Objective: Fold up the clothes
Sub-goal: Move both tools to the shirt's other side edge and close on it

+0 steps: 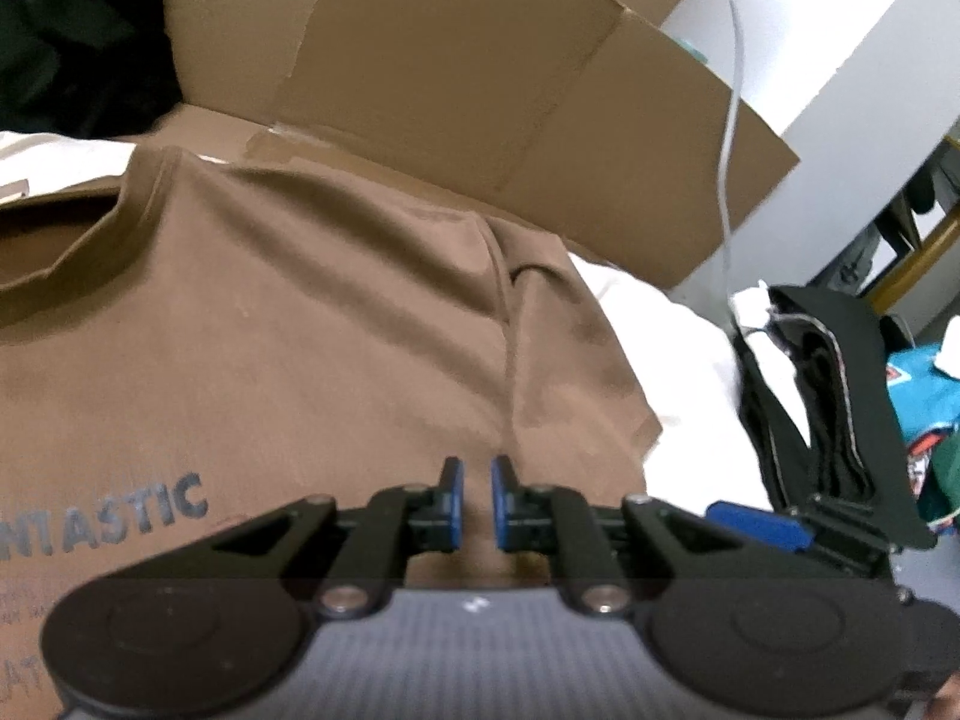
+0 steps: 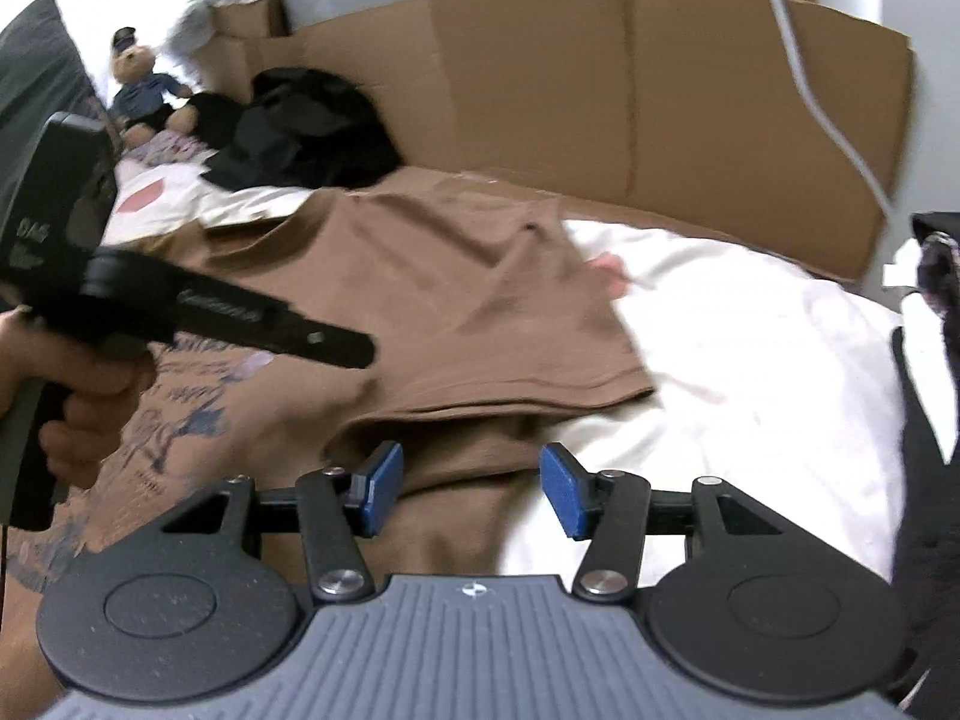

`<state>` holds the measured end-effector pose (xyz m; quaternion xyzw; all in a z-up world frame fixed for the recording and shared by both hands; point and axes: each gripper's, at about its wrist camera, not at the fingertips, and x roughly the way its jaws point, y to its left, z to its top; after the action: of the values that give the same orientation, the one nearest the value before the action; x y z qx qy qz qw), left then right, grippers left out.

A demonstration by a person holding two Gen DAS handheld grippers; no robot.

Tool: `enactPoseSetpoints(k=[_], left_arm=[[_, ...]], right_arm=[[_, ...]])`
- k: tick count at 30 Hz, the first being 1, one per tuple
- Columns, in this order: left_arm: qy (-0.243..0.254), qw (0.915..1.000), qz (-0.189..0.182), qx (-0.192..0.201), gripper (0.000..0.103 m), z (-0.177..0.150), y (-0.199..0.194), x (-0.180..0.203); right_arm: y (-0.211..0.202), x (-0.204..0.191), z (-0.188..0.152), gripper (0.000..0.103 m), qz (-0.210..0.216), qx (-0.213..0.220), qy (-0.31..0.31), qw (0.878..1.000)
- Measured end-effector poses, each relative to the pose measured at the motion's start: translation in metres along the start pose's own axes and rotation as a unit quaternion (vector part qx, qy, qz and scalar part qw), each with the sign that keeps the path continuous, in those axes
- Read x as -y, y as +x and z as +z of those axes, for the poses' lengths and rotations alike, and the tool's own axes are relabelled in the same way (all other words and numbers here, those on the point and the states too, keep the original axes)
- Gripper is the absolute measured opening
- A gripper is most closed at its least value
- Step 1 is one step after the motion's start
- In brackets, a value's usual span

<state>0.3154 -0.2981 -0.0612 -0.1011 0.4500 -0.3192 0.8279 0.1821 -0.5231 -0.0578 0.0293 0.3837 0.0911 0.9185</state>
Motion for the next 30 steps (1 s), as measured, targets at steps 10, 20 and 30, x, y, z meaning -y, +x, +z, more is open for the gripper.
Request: enactPoseSetpoints(k=[10, 20, 30], left_arm=[[0.011, 0.9996, -0.004, 0.025, 0.009, 0.042, 0.012, -0.002], [0.030, 0.9991, -0.018, 0.022, 0.009, 0.091, 0.042, 0.005], [0.039, 0.9989, -0.022, -0.012, 0.009, 0.107, 0.064, 0.000]], right_arm=[[0.030, 0.039, 0.024, 0.053, -0.025, 0.001, 0.022, 0.999], [0.055, 0.068, 0.035, 0.043, -0.027, -0.011, 0.037, 0.999], [0.079, 0.076, 0.036, 0.028, 0.002, -0.026, 0.039, 0.999]])
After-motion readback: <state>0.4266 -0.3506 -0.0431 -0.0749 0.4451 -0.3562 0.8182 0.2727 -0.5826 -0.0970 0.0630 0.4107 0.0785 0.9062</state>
